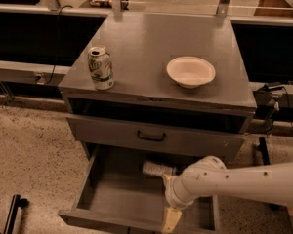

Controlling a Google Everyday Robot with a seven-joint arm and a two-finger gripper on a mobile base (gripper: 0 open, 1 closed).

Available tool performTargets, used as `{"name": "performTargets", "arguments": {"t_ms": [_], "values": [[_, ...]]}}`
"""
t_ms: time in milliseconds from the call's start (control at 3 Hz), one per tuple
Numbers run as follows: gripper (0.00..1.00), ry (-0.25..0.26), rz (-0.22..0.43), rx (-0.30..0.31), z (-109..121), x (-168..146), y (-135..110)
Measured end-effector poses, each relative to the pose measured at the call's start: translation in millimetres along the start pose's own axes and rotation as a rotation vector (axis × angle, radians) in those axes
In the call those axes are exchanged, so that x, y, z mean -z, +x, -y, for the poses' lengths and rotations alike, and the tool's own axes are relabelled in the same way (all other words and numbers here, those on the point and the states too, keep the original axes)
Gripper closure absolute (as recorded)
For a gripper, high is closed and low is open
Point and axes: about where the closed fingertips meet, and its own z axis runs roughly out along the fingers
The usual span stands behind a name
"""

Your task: Place blue plastic bottle into middle drawer

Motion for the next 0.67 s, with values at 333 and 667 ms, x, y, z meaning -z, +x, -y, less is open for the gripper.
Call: {"name": "performTargets", "arguments": {"t_ms": [333, 667], "values": [[0.0, 0.011, 0.03, 0.062, -32, 47, -6], [0.0, 0.046, 0.06, 0.084, -41, 105, -14]]}}
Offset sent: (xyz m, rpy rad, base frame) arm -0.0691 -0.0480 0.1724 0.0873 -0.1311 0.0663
